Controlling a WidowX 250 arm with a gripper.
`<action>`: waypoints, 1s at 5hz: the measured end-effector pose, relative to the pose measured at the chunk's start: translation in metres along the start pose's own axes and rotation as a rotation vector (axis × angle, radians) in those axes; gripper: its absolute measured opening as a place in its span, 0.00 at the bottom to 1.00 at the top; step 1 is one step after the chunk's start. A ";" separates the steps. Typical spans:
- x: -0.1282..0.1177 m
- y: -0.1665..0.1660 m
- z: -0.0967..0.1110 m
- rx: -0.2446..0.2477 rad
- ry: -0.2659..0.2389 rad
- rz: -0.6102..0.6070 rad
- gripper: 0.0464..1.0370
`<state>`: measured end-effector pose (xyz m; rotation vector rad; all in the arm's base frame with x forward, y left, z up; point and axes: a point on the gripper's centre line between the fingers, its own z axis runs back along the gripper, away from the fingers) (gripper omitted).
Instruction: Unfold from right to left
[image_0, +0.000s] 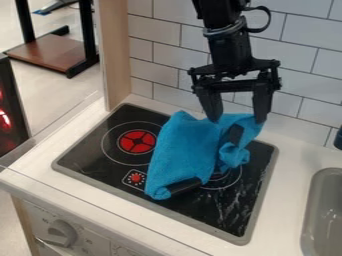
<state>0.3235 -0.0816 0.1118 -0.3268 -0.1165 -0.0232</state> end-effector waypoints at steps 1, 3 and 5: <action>-0.005 0.003 -0.008 0.005 0.030 0.010 0.96; -0.030 0.012 -0.015 0.084 0.067 -0.005 0.96; -0.056 0.025 -0.036 0.185 0.098 -0.033 0.96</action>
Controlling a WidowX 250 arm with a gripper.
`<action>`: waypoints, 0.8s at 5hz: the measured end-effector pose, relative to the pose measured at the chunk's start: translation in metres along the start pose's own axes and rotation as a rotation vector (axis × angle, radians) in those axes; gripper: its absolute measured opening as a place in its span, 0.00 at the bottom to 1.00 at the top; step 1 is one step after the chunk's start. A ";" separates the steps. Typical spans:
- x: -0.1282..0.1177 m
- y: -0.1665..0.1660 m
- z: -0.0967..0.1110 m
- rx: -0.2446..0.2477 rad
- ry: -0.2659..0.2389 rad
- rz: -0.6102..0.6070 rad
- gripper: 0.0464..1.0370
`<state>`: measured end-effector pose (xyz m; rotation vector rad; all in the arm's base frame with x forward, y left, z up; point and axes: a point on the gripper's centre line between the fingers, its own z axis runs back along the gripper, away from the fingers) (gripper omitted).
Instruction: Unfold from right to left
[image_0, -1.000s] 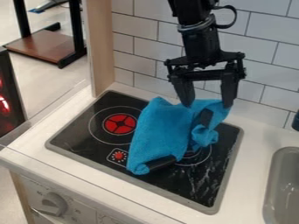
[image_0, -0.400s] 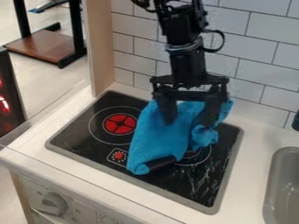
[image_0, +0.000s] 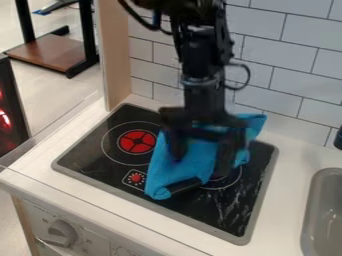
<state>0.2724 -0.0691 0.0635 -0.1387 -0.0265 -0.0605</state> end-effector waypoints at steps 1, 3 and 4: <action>-0.001 0.000 -0.010 -0.007 0.017 -0.005 0.96; 0.000 -0.009 -0.031 -0.024 0.041 -0.050 0.96; -0.001 -0.003 -0.043 -0.004 0.067 -0.038 0.96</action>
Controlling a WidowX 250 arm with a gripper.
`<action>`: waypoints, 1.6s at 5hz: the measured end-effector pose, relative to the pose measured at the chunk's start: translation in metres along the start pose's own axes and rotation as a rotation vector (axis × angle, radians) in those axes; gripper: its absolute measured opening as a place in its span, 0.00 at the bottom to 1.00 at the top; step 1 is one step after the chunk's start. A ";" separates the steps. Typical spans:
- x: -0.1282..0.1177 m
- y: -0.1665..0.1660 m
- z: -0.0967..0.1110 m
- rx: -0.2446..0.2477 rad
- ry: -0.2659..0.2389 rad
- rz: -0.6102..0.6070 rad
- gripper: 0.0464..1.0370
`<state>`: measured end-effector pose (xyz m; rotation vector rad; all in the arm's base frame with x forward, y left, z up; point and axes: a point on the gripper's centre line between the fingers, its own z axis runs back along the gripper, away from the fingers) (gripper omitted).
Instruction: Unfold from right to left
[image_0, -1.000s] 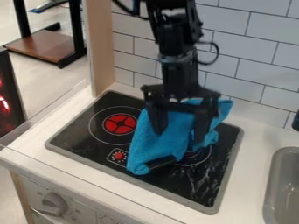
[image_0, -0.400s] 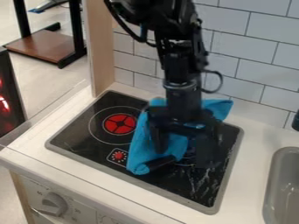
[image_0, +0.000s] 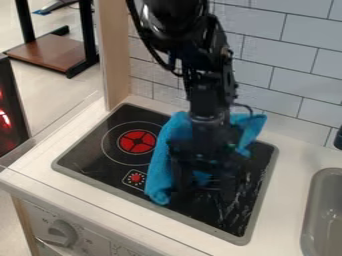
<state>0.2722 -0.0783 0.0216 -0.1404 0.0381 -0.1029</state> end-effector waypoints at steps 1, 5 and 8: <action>0.002 0.009 -0.001 0.033 -0.001 0.029 0.96; 0.003 0.050 0.000 0.106 0.010 0.157 0.90; 0.003 0.056 -0.003 0.138 0.023 0.154 0.19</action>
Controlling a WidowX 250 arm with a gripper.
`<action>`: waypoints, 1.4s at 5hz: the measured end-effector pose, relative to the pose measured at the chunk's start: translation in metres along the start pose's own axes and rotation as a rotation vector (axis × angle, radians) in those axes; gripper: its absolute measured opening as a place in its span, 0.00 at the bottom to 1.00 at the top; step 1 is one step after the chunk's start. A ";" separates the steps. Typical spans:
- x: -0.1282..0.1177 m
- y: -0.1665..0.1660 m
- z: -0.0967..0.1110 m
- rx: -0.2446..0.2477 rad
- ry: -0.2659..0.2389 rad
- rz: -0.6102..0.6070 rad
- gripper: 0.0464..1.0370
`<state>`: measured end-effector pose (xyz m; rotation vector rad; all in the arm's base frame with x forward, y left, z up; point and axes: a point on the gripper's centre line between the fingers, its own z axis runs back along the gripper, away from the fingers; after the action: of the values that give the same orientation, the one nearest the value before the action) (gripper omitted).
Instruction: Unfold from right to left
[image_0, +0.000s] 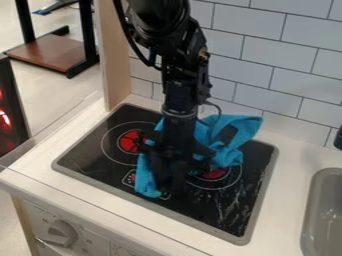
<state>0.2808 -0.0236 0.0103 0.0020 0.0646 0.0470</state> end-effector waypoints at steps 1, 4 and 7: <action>0.001 0.011 0.004 -0.029 -0.024 0.053 0.08; -0.005 0.070 0.031 -0.096 -0.094 0.209 0.02; -0.005 0.097 0.058 -0.150 -0.176 0.294 0.02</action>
<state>0.2751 0.0735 0.0690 -0.1345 -0.1161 0.3455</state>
